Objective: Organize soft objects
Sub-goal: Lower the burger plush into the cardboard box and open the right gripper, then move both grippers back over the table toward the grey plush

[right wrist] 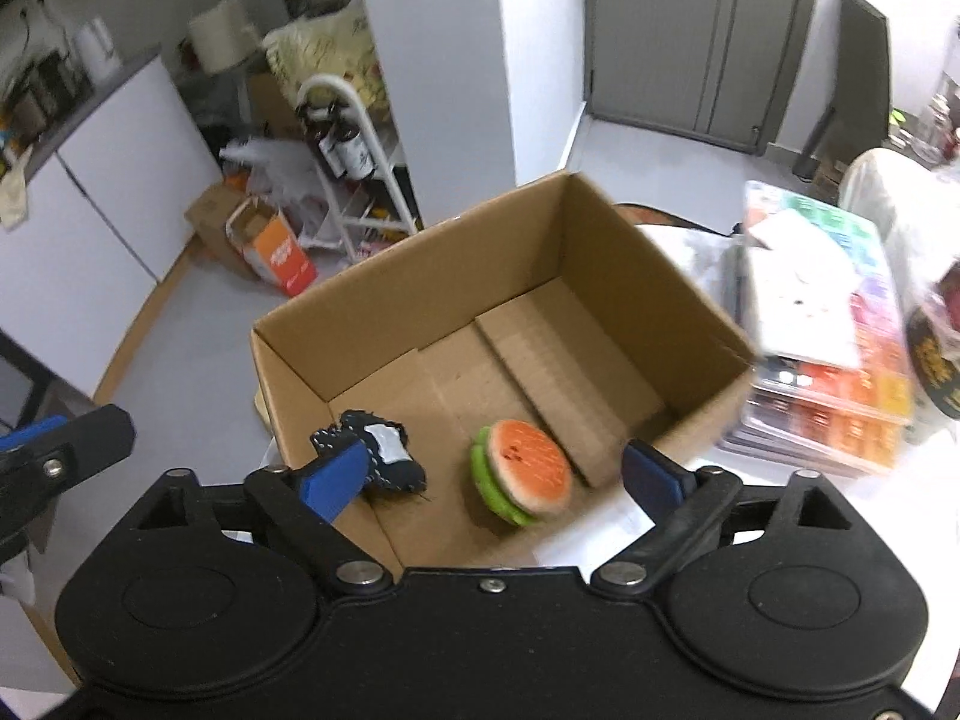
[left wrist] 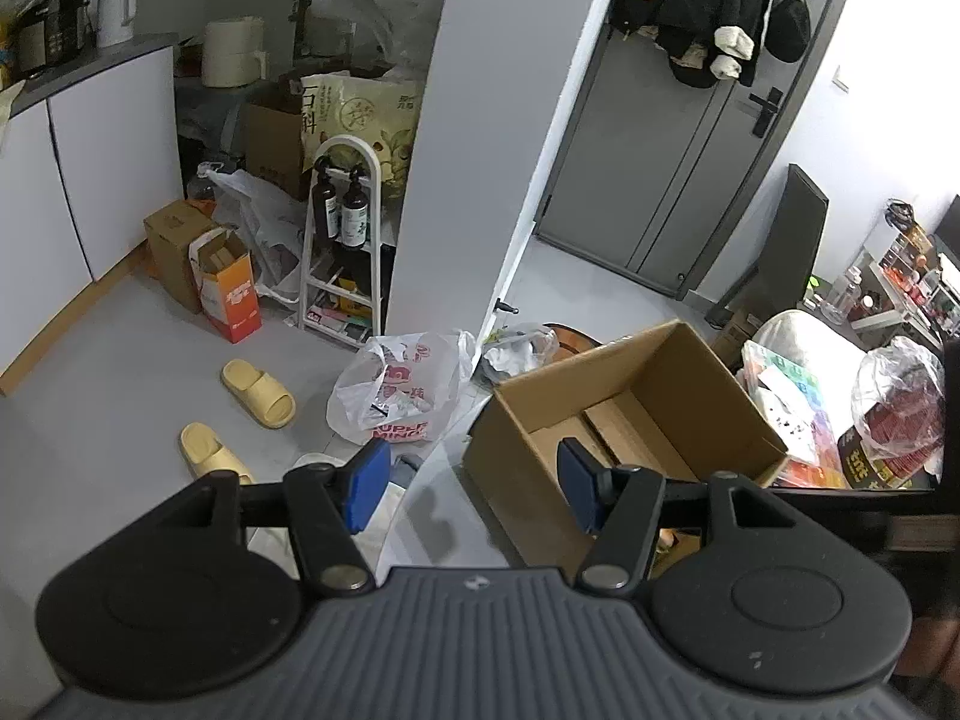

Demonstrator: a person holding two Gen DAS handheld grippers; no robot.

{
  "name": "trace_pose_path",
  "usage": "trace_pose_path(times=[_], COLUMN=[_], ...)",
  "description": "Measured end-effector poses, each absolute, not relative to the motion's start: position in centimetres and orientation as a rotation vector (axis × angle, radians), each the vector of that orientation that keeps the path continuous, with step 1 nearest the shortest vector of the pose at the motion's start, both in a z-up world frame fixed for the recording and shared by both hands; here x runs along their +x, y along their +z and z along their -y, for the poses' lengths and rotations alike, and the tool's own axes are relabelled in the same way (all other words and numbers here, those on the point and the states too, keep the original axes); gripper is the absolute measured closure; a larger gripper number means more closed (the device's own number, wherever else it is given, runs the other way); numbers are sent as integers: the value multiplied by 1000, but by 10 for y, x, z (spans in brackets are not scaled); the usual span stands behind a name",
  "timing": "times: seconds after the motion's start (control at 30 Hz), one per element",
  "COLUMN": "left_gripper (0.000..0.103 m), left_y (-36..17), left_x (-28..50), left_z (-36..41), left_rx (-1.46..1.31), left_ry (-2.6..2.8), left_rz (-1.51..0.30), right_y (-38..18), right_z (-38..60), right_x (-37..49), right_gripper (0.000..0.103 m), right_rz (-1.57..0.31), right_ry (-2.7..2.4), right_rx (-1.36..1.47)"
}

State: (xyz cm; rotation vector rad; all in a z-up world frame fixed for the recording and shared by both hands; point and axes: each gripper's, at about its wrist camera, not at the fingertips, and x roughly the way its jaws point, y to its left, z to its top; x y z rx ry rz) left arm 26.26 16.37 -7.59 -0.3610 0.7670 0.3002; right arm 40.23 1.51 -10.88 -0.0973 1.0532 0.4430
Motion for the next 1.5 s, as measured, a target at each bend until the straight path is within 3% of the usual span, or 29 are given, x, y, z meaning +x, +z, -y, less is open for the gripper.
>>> trace_pose_path(times=[0.2,0.37,0.63,0.83,1.5], left_gripper=[43,24,16,1,0], left_y=[-72,-66,-50,-36,-18], left_x=[265,265,263,251,192], left_z=[-141,-117,-87,-67,-4], left_rx=[-331,-297,-238,-202,-150], left_ry=[260,224,184,170,136], left_rz=[-778,-778,-787,-764,-705], right_y=[-90,-75,-50,-37,-27], right_z=[30,57,98,126,199], right_x=[393,381,359,337,267], right_gripper=[6,0,0,0,0], right_rz=[-1011,-967,-907,-853,-767], right_ry=[423,438,459,463,505], right_rx=[-32,12,74,90,112])
